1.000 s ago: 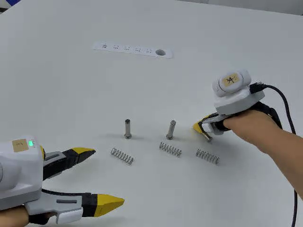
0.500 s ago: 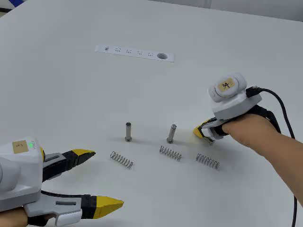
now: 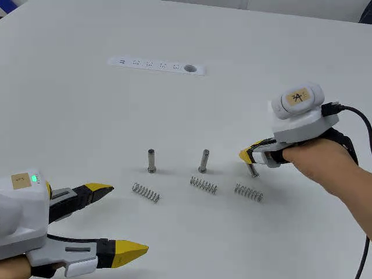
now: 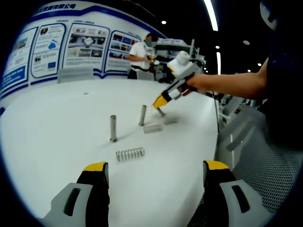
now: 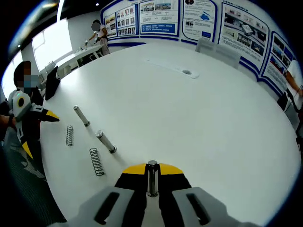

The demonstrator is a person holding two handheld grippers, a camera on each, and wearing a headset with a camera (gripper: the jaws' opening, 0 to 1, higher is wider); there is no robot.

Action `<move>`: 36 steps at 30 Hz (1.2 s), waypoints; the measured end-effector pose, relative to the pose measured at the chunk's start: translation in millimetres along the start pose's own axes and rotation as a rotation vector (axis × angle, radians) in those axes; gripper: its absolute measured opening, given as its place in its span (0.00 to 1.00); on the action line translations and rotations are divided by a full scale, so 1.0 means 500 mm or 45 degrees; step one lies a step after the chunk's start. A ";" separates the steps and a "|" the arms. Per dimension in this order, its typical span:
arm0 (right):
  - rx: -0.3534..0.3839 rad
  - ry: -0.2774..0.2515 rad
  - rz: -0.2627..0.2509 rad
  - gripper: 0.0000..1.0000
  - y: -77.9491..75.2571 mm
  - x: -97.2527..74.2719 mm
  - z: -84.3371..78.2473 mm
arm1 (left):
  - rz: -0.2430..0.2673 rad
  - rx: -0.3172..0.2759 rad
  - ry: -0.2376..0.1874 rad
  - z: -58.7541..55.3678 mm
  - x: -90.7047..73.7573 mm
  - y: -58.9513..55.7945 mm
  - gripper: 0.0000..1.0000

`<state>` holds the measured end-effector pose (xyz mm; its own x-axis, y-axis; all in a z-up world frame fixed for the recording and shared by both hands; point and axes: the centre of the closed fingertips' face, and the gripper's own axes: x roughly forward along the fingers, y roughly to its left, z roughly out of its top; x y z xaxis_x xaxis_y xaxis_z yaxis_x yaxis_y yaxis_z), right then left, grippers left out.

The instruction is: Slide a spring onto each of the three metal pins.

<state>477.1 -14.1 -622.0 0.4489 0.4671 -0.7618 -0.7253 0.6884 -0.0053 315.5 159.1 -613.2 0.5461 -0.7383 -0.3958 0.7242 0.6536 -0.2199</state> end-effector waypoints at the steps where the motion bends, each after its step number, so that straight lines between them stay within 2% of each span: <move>1: -0.001 -0.007 -0.004 0.09 0.001 -0.005 -0.001 | 0.000 0.000 -0.001 0.000 0.000 0.000 0.83; 9: 0.013 -0.068 -0.043 0.09 0.002 -0.040 -0.013 | -0.006 0.010 0.000 0.003 -0.001 -0.003 0.83; 15: 0.051 -0.092 -0.050 0.09 0.000 -0.054 -0.028 | -0.008 0.012 0.003 0.003 0.000 -0.005 0.83; 21: 0.054 -0.078 -0.048 0.09 0.002 -0.053 -0.031 | -0.012 0.016 0.007 0.005 0.000 -0.007 0.83; 26: 0.015 -0.046 -0.042 0.09 0.013 -0.053 -0.030 | -0.009 0.018 0.000 0.008 0.000 -0.007 0.83; 31: 0.025 -0.038 -0.044 0.09 0.011 -0.054 -0.033 | -0.006 0.016 -0.002 0.008 -0.002 -0.006 0.83; 36: -0.007 -0.032 -0.047 0.09 0.009 -0.056 -0.036 | -0.008 0.017 0.001 0.008 -0.001 -0.007 0.83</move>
<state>452.1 -34.1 -612.6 0.4883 0.4553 -0.7444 -0.7108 0.7025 -0.0366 314.4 156.5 -608.7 0.5412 -0.7422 -0.3953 0.7333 0.6466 -0.2101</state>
